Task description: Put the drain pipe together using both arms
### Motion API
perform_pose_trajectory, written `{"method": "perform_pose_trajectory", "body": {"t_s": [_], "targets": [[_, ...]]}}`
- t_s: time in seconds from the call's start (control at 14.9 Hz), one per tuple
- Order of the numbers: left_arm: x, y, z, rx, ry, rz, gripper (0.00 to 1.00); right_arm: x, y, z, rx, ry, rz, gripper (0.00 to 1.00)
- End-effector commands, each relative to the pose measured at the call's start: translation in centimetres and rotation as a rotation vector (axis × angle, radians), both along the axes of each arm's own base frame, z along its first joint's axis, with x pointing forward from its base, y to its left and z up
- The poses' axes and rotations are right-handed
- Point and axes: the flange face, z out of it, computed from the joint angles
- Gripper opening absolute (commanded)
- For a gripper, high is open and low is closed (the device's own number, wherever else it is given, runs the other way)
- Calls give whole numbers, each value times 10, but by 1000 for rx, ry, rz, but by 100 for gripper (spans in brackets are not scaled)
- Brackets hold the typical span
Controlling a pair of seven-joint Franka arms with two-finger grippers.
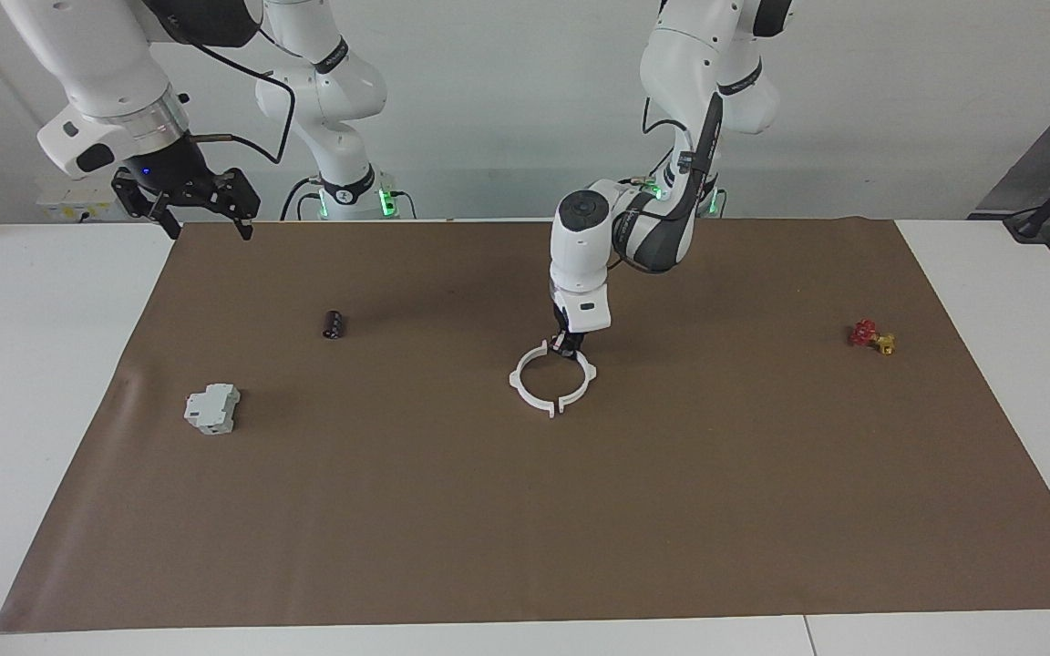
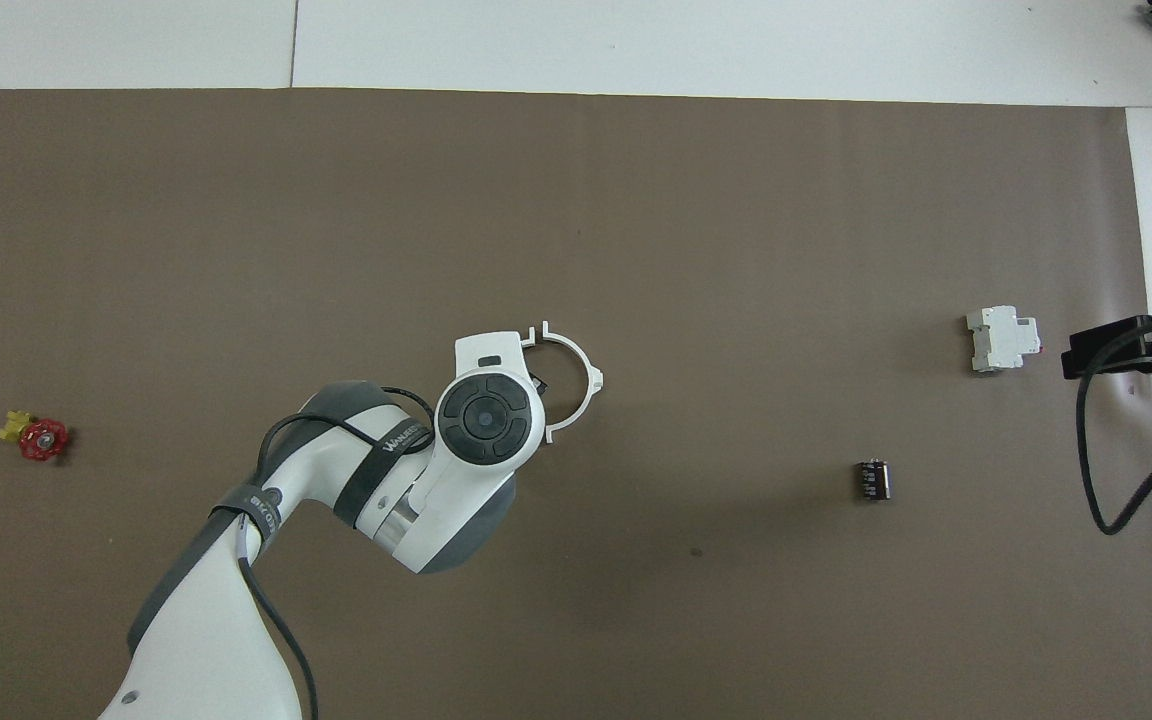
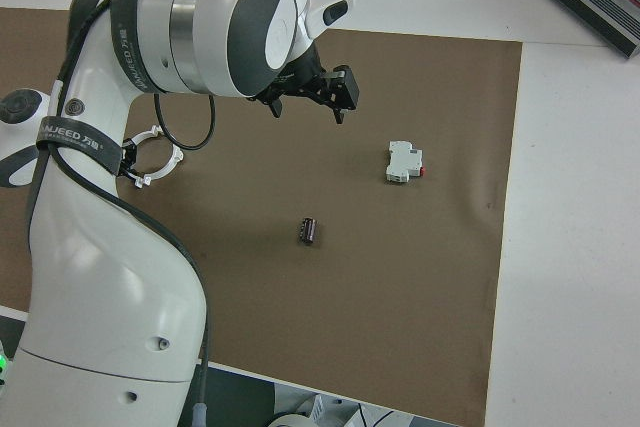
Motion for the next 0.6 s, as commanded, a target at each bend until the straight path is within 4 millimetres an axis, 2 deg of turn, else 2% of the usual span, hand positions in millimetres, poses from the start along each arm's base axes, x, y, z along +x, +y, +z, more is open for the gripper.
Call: {"method": "perform_pose_trajectory", "body": {"t_s": [0.0,0.54], "targets": [[8,1,-4,21,-4,-11,0,-6,-1,4,25,10,5,100],[15,-3,4,-17,-34,10,0,-6,-1,4,25,10,5,100]]}}
